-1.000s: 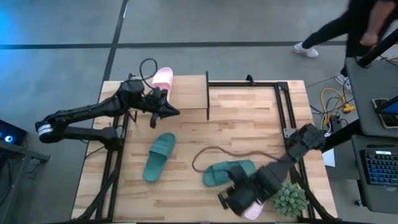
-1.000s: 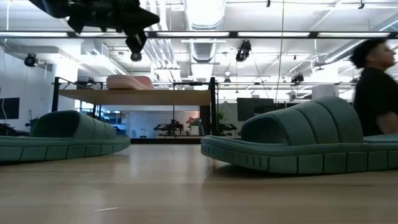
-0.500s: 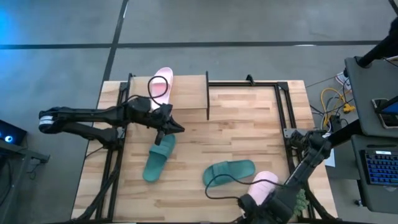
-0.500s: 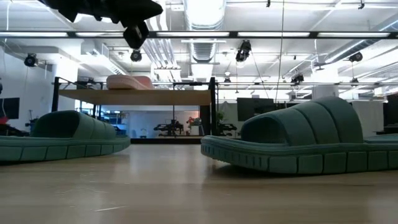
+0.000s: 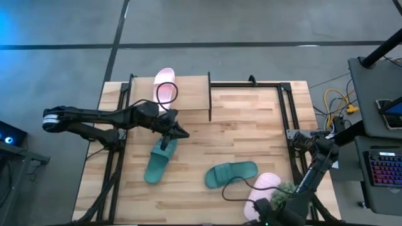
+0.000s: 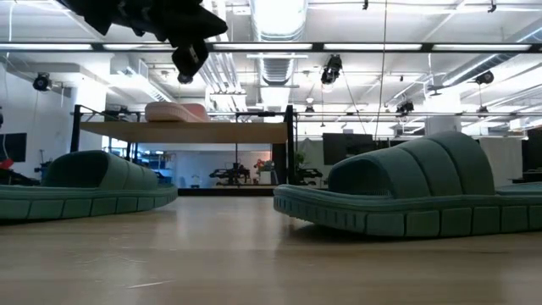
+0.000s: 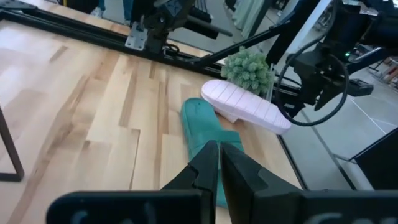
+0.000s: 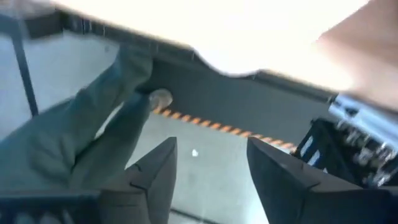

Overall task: Pick and place slides into the shelf
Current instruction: Put the pink slide on the shelf

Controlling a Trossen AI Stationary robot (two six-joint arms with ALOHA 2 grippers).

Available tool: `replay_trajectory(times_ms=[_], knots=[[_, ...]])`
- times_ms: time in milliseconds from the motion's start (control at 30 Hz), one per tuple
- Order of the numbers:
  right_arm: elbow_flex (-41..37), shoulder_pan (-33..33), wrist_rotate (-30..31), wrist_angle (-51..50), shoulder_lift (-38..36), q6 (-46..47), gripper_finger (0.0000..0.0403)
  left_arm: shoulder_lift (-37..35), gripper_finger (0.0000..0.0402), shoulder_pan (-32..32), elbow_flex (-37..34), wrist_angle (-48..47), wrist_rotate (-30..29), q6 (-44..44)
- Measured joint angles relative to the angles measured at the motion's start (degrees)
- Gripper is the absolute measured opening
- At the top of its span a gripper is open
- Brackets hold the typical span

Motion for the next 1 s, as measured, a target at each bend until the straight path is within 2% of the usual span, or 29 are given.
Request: replay_trajectory(times_ms=[233,600,867,1000], knots=[[-4.9,0.7,0.8,-0.1,0.0,-2.1,0.0207,0.1,0.0004,0.0,-0.2,0.0,0.0,0.0],[-12.0,-1.2,0.1,0.2,0.0,-8.1,0.0188,-0.6,0.0004,0.0,0.1,0.0,0.0,0.0],[-13.9,-6.5,0.3,1.8,0.0,-21.1,0.0177,-1.1,0.0004,0.0,0.0,-0.2,0.0,0.1],[-14.3,-11.1,4.2,0.8,0.0,-29.0,0.0177,-1.4,0.0004,0.0,-0.2,-0.4,0.0,0.5]])
